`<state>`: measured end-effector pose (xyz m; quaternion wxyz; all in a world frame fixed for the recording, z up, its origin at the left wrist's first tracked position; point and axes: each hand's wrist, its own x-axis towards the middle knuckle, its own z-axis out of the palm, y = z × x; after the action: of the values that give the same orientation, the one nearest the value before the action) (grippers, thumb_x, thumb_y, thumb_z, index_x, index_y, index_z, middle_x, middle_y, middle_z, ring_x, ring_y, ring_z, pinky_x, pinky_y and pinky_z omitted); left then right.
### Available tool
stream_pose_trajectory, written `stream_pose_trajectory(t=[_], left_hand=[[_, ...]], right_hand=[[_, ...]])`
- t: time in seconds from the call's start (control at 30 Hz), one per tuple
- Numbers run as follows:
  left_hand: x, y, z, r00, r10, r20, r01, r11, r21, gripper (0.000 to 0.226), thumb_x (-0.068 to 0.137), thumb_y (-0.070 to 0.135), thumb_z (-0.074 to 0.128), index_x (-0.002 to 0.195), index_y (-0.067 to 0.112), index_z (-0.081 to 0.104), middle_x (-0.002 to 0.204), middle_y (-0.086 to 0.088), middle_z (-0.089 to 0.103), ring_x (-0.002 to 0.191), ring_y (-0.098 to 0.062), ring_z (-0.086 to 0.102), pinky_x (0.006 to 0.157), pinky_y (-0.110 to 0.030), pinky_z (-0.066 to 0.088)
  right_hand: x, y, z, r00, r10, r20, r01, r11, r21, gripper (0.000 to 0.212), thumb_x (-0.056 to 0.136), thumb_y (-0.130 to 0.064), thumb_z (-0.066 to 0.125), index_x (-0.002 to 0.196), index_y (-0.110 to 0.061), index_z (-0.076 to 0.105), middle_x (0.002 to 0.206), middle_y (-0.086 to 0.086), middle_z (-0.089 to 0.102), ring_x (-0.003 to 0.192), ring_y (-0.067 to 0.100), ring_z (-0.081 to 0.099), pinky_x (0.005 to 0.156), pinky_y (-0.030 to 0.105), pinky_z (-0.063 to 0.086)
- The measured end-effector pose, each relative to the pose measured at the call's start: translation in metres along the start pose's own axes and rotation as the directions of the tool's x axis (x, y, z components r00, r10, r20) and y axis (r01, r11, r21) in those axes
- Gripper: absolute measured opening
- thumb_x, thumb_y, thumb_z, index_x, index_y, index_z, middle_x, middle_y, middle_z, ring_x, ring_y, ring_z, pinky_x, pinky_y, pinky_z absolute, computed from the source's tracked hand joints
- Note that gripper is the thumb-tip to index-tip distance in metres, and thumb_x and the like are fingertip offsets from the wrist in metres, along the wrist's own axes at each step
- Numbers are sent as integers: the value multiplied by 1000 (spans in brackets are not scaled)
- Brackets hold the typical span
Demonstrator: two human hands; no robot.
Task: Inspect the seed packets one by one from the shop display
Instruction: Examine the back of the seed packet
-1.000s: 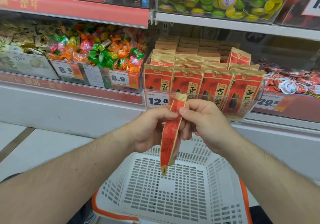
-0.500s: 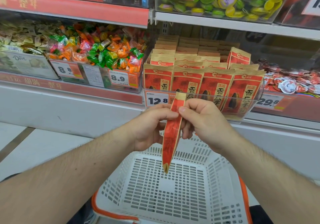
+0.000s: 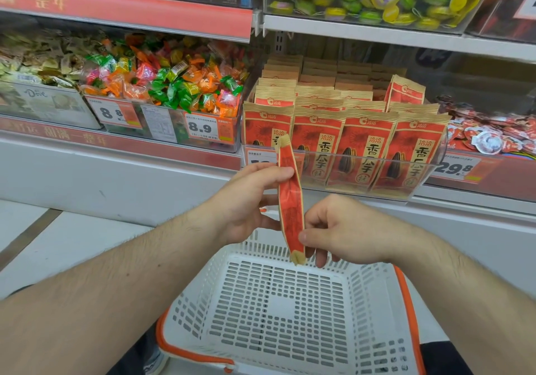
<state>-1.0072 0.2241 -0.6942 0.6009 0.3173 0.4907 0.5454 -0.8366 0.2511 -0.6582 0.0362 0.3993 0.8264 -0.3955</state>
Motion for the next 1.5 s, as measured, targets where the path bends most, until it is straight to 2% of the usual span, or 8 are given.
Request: stream_pose_trajectory(t=[0.13,0.47,0.7,0.83,1.0,1.17,1.27,1.5], left_hand=[[-4,2,1,997,-52,54,52,999,-3,22,95,29,56,77,16,57,63,1,63,66,-18,63,67,-45,55],[0,-1,-1,992,-91,89,92,996,-14,24,77,36,64,80,13,58,76,-8,64,75,-26,61,59,-42,56],[-1,-3,2,995,-90,54,91,995,-27,40,70,41,74,93,15,54,76,-5,56,73,-22,57,64,-39,56],[0,-7,4,996,-85,-17,84,995,-60,30,84,22,73,109,14,58,92,-15,57,83,-27,59,74,-39,54],[-1,-7,4,984,-162,-77,149,978,-147,31,93,6,45,118,1,61,108,-22,72,92,-34,69,82,-44,57],[-5,-2,3,985,-172,30,174,980,-94,35,91,7,44,119,6,66,116,-20,71,97,-33,69,91,-47,53],[-9,1,3,975,-186,124,192,981,-40,40,77,10,52,113,9,69,112,-17,72,93,-30,69,93,-45,51],[-11,3,6,991,-55,124,55,998,1,39,79,26,58,114,13,70,112,-16,73,98,-30,69,100,-52,49]], right_hand=[[-1,0,-3,999,-35,40,33,998,61,28,100,-13,54,78,1,65,58,-6,69,56,4,64,61,28,51],[-1,3,-4,996,-69,59,62,990,124,26,98,-8,55,78,3,66,61,-3,68,59,10,66,61,28,52],[0,-12,12,972,-115,-205,54,957,-285,34,83,-22,60,53,-10,47,48,5,52,43,13,42,48,35,41],[5,-10,24,961,-140,-237,52,938,-343,29,79,-28,59,54,-13,52,51,1,57,52,18,55,54,38,52],[14,1,22,964,-59,-258,25,991,-131,35,84,-42,69,67,-14,59,65,-1,68,64,14,64,64,39,55],[17,7,4,797,84,-598,73,970,234,31,82,-37,75,72,-17,53,62,-6,51,54,9,45,54,29,40],[16,6,-5,852,163,-497,133,851,508,17,91,-35,67,93,-19,63,73,-7,61,52,2,49,52,22,38],[13,6,0,837,116,-535,230,813,536,24,97,-16,59,78,-1,59,45,-12,53,42,2,46,45,16,39]])
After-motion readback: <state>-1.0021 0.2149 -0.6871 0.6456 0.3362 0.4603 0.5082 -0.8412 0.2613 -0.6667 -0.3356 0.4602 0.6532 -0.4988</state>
